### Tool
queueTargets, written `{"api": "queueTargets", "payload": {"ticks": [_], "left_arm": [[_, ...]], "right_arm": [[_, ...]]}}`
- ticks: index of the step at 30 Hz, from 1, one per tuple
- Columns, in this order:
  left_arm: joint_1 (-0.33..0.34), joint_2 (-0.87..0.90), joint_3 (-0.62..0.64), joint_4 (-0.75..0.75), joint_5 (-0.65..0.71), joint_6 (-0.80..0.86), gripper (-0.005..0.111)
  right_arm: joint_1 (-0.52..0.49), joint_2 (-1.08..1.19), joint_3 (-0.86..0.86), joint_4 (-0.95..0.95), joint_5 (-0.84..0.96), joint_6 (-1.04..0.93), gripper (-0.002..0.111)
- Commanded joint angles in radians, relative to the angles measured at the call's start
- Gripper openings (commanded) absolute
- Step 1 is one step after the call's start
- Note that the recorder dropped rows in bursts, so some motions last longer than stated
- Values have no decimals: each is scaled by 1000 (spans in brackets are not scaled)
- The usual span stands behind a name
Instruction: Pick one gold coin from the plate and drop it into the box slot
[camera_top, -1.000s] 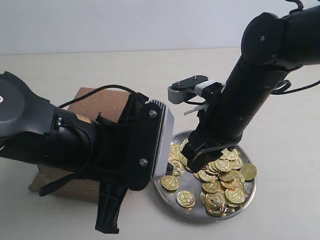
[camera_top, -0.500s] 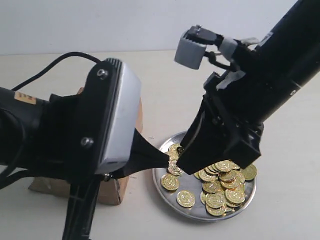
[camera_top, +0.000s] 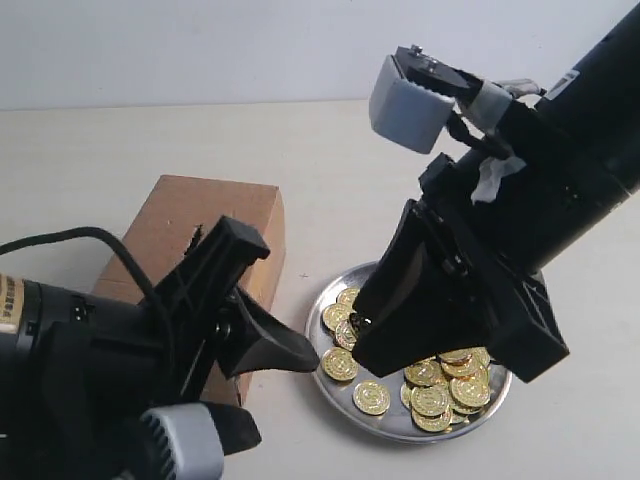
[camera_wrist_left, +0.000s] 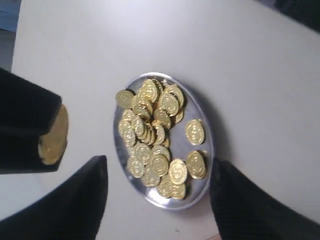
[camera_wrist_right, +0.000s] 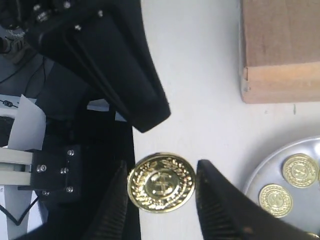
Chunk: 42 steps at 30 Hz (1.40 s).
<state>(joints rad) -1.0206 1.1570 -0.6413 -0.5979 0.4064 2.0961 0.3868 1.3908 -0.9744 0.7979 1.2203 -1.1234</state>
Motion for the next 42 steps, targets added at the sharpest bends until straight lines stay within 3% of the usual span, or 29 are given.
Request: {"api": "queueTargets", "payload": {"ticks": [1, 4, 13, 18, 26, 42], "left_arm": [[-30, -16, 21, 61, -173, 2, 57], [-36, -16, 21, 75, -283, 2, 57], [-147, -16, 21, 140, -279, 2, 55], [-156, -16, 21, 142, -255, 2, 40], [-189, -16, 21, 142, -247, 2, 40], [-188, -16, 21, 138, -246, 0, 37]], "right_arm": [[37, -6, 19, -8, 1, -15, 17], [61, -6, 32, -9, 1, -15, 17], [79, -4, 32, -5, 1, -15, 17], [79, -4, 32, -3, 1, -15, 17], [79, -4, 32, 15, 1, -17, 17], [79, -4, 32, 55, 1, -43, 17]]}}
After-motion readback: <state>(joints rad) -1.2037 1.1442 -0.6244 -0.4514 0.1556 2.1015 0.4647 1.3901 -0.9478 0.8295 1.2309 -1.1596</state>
